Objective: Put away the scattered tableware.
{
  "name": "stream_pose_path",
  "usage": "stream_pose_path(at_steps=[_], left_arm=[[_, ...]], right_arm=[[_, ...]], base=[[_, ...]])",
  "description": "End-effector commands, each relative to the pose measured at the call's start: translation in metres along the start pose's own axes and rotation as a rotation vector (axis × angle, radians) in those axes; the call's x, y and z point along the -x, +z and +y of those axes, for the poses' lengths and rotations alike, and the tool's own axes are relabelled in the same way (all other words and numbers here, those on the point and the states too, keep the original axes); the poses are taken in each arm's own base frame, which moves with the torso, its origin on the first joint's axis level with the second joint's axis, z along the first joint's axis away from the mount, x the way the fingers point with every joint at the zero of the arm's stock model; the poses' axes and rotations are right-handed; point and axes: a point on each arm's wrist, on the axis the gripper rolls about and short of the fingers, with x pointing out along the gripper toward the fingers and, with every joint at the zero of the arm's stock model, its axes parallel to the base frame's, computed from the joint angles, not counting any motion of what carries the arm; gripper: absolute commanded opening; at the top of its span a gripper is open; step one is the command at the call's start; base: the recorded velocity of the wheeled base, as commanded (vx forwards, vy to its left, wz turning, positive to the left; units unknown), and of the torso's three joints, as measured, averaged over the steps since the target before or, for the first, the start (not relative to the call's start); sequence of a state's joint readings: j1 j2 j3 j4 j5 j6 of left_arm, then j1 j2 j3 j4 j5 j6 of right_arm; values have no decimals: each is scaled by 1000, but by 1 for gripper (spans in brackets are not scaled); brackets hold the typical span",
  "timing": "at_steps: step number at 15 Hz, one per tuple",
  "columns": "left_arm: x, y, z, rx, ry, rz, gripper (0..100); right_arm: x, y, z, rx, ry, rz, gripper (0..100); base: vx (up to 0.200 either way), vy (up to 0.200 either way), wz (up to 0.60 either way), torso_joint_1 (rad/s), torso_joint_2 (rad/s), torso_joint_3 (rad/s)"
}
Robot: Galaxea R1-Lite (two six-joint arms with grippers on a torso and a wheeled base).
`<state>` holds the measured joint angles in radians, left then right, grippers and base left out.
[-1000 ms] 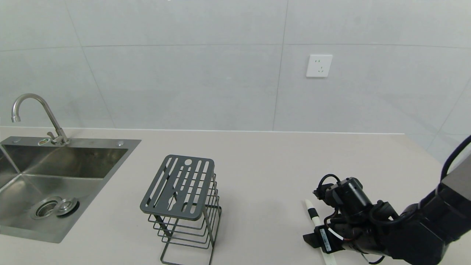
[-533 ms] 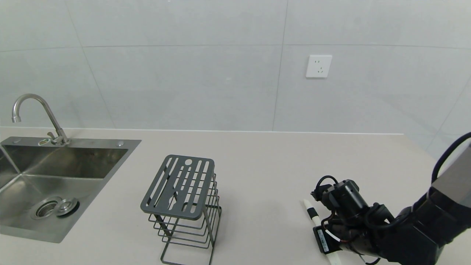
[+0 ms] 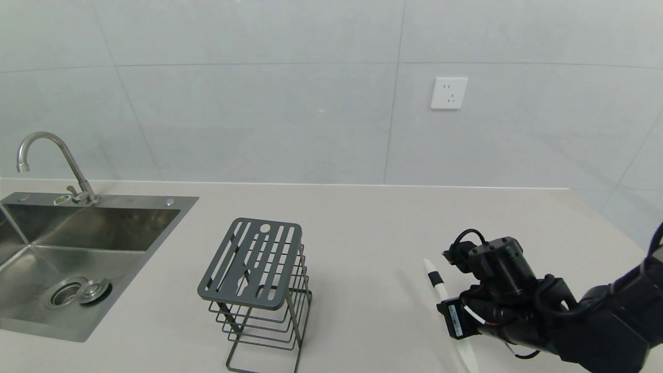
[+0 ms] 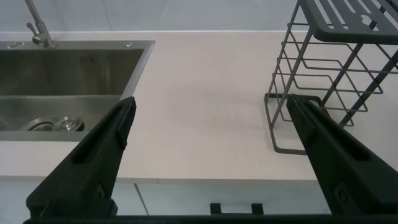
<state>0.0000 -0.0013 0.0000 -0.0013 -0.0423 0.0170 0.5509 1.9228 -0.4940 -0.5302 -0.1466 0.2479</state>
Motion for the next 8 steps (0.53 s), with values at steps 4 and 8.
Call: stream_pose_path(at_steps=[4, 8], left_arm=[[0, 0, 0, 3, -1, -1, 100], [0, 0, 0, 8, -4, 1, 100]], right_arm=[[19, 12, 1, 47, 117, -185, 0], [24, 9, -17, 159, 230, -325, 0]], base=[[0, 0, 0, 0, 0, 0], [0, 0, 0, 0, 0, 0]])
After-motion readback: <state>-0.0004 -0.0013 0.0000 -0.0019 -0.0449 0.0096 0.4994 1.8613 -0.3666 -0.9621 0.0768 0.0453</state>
